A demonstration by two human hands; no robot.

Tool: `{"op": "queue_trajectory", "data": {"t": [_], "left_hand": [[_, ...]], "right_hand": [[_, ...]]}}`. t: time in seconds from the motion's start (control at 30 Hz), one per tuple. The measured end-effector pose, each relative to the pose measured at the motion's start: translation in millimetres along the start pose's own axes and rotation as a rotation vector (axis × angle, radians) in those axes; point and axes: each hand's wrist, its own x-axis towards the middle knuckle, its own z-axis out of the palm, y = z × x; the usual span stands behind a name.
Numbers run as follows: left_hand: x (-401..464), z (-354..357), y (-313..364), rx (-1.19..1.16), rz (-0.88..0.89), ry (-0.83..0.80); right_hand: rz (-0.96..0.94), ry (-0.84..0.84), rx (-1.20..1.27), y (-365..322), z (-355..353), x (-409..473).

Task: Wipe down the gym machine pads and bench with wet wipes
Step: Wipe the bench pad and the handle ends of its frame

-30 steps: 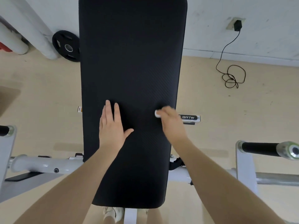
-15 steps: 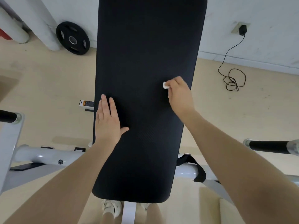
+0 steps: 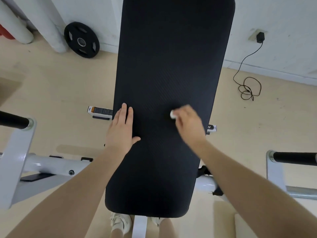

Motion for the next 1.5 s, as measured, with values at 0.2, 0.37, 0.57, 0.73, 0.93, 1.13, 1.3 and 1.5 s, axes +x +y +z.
{"op": "queue_trajectory", "data": {"t": [0.2,0.37,0.57,0.73,0.93,1.13,1.3,1.5], "left_hand": [[2,9,-7,0.014,0.036,0.036],[3,5,-9,-0.039,0.053,0.058],[-1,-9,-7,-0.060,0.054,0.005],[2,-19,-15,-0.067,0.074,-0.054],[1,-5,-24,-0.035,0.121,-0.044],[-4,-5,-49,-0.473,0.177,-0.031],[-17,1,-71,-0.787,-0.041,-0.060],[-25,16,-88,-1.062,-0.165,-0.205]], "right_hand": [[0.138,0.237,-0.087,11,-17,107],[-0.082,0.198,-0.098,-2,18,62],[-0.134,-0.165,-0.097,-24,40,-4],[0.020,0.157,-0.013,-28,3,89],[-0.038,0.199,-0.122,-32,35,101],[-0.237,-0.222,-0.128,-66,76,-11],[-0.196,-0.161,-0.116,-78,66,31],[-0.133,0.077,-0.160,-107,83,96]]}}
